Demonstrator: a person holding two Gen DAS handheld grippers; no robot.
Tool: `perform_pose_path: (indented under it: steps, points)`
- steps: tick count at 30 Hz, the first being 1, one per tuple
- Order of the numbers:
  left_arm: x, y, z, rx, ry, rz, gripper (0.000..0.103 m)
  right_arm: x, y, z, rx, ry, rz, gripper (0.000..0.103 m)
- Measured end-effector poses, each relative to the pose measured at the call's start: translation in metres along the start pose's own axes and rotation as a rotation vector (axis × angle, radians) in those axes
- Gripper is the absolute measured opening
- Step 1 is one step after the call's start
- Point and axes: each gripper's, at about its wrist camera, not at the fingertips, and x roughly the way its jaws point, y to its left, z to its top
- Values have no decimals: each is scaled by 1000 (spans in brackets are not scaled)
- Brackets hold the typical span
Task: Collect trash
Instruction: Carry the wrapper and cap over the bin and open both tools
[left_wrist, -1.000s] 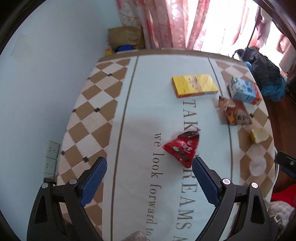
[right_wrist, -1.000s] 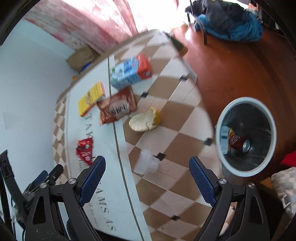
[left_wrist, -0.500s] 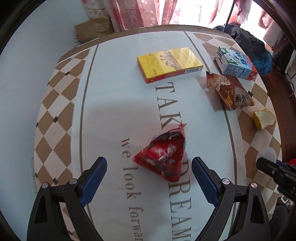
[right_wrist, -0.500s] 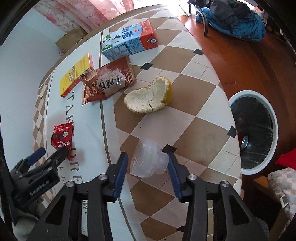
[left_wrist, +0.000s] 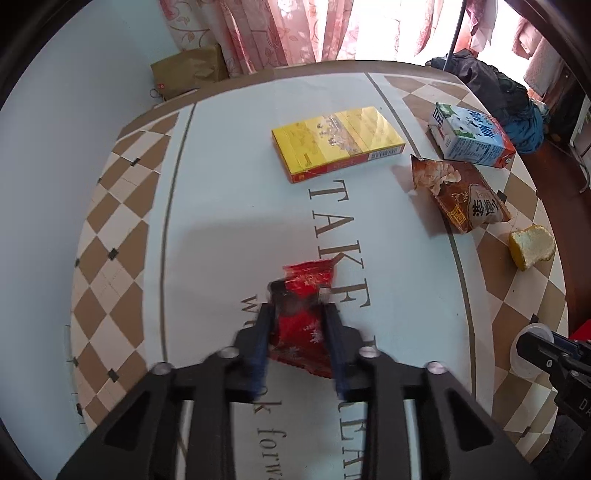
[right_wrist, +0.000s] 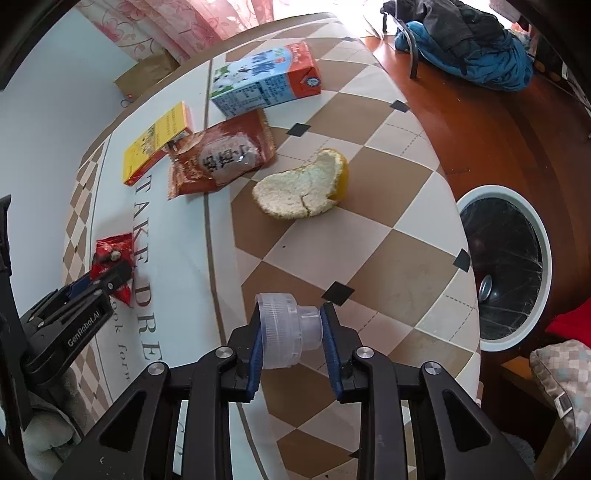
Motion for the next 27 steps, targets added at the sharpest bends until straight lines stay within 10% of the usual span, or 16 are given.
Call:
perform_pose_path:
  steps: [16, 27]
  points:
    - [-135, 8, -60, -184, -203, -64, 22, -102, 13, -34, -96, -189, 50, 30]
    - [-232, -45, -61, -121, -394, -132, 22, -207, -37, -62, -61, -365, 90, 30]
